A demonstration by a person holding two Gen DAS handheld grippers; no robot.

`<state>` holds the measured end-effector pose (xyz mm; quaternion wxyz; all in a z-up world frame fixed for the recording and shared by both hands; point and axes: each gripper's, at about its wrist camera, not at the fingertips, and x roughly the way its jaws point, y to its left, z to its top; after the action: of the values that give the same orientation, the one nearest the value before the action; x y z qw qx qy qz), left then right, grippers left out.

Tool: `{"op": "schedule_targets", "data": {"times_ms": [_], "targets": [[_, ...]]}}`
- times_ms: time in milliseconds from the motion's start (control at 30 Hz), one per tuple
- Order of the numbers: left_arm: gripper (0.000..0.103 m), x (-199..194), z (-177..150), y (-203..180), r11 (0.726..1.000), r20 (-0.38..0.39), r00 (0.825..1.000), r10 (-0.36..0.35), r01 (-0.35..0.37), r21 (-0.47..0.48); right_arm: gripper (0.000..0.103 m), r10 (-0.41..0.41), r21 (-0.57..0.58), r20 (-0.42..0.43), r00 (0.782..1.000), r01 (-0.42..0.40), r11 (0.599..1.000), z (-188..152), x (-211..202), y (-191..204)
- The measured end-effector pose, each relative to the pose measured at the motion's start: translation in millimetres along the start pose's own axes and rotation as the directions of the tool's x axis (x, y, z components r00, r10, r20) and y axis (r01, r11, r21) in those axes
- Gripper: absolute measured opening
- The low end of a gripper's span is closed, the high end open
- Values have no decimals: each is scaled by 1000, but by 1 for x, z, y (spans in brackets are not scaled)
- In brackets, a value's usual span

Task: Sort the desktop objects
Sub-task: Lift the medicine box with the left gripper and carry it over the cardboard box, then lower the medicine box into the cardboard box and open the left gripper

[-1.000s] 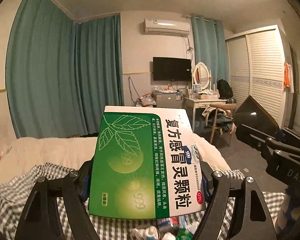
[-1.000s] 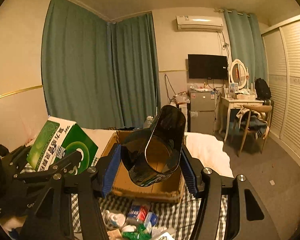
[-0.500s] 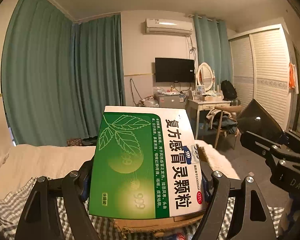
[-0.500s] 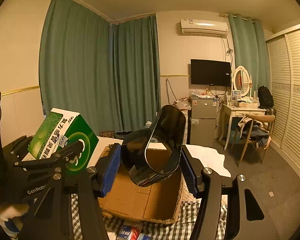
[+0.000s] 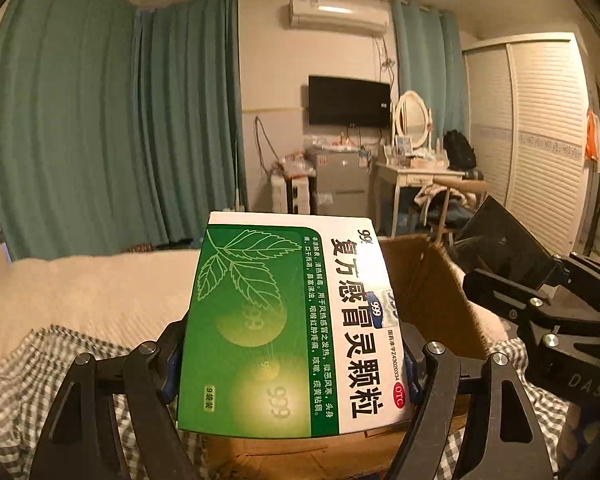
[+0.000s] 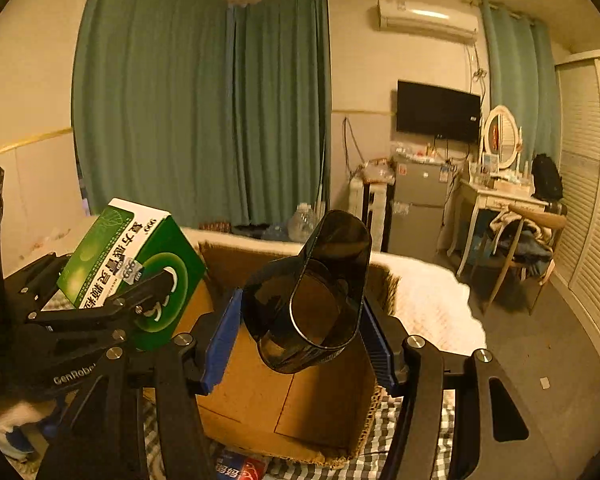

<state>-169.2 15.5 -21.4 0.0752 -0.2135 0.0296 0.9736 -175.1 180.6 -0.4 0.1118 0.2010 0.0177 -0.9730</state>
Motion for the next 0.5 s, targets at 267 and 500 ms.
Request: {"op": "schedule_targets", "data": {"times_ms": [267,500], "targets": [[80,39,-21,1,1000,-108,994,7,-8,-11,57,24,39,-100,995,-20,999,-26,52,-11],[81,60,-38,-3,1000,-196,981,-7,5,-11,57,28,33,-204,979,-21,999,-49,79,-14]]}}
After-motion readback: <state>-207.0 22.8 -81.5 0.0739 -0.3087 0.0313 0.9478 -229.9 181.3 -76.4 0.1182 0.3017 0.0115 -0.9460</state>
